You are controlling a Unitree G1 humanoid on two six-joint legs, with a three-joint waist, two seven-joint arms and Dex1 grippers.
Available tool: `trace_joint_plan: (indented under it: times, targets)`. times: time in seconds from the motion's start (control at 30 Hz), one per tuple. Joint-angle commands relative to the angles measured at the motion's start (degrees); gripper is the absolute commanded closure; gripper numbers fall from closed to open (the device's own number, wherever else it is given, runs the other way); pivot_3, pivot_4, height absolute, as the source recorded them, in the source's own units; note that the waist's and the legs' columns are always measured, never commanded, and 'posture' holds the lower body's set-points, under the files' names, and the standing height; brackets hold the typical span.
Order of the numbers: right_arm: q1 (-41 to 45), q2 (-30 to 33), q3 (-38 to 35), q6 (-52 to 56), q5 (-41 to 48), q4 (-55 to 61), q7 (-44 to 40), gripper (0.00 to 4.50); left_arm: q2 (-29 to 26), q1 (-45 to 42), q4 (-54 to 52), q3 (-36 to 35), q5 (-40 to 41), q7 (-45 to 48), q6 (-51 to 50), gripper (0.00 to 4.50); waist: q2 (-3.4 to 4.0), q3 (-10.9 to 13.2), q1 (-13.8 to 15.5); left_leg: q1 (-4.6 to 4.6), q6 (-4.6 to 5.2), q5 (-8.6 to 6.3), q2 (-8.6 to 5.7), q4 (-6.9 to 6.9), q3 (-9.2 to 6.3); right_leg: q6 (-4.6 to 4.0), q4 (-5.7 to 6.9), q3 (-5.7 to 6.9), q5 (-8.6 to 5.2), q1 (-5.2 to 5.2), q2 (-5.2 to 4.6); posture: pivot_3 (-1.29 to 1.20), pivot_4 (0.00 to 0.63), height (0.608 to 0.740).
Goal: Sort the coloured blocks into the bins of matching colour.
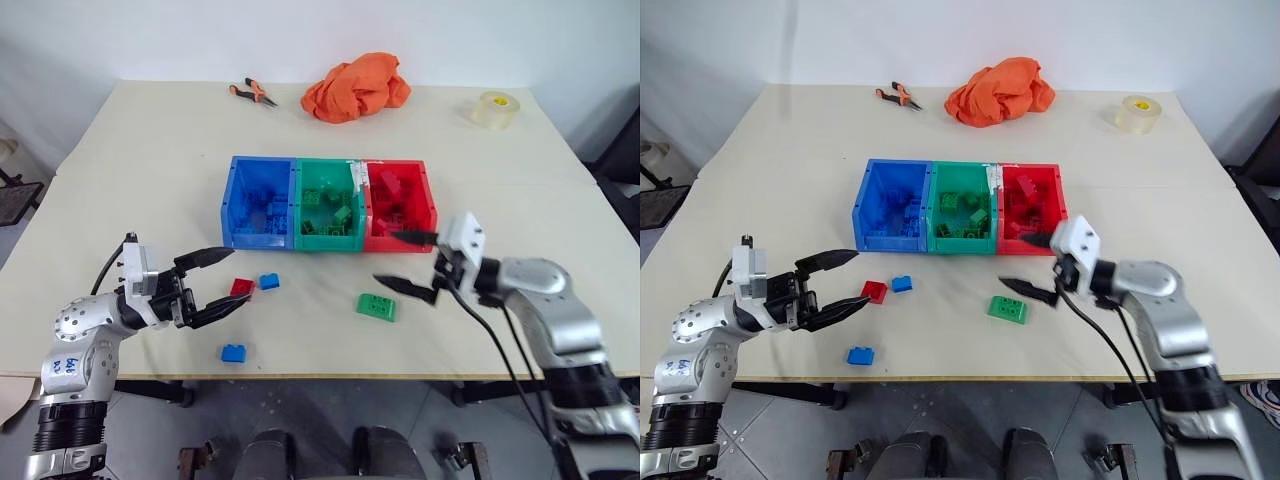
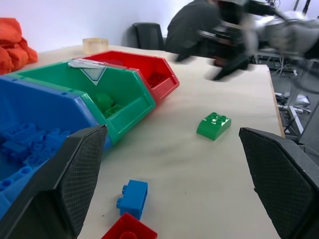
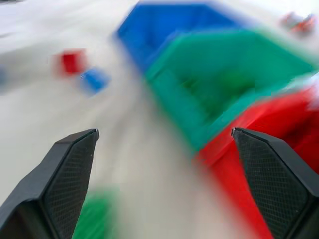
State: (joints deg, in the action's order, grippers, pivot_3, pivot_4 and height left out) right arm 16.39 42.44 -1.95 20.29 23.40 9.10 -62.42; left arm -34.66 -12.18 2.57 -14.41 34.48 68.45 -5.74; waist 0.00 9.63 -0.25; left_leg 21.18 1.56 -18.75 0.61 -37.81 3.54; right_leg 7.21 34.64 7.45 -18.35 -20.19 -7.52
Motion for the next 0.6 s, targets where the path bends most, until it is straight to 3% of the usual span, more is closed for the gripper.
trace_joint_plan:
  times: [0.03, 0.17, 0.6]
  targets:
    - [-5.57, 5.07, -4.05, 1.21, 1.64, 2.93, -3.42, 0.03, -0.34, -0.63, 0.22, -0.33, 0.23, 0.71, 0.65, 0.0, -0.02, -0.01, 0.12, -0.02, 0.01, -0.01, 0.01, 0.0, 0.04, 0.0, -0.05, 0.01, 0.0, 0.02, 0.0, 0.0, 0.15, 0.74]
    - [-9.98, 7.71, -4.78, -0.17, 0.64, 2.37, -4.51, 0.03, -0.3, -0.92, 0.44, -0.2, 0.18, 0.71, 0.59, 0.0, -0.02, -0.01, 0.17, -0.02, 0.02, -0.01, 0.04, 0.0, 0.12, 0.0, -0.21, -0.01, 0.0, 0.07, -0.01, 0.0, 0.15, 0.74]
    - [3.39, -5.58, 10.75, 2.23, -6.69, -4.72, 3.23, 0.03, -0.1, 1.96, -3.63, -1.02, 1.07, -1.48, 0.16, 0.0, -0.03, -0.01, 0.3, 0.01, 0.01, -0.01, 0.04, -0.03, 0.07, -0.01, -0.17, 0.01, 0.0, 0.05, -0.02, 0.0, 0.15, 0.74]
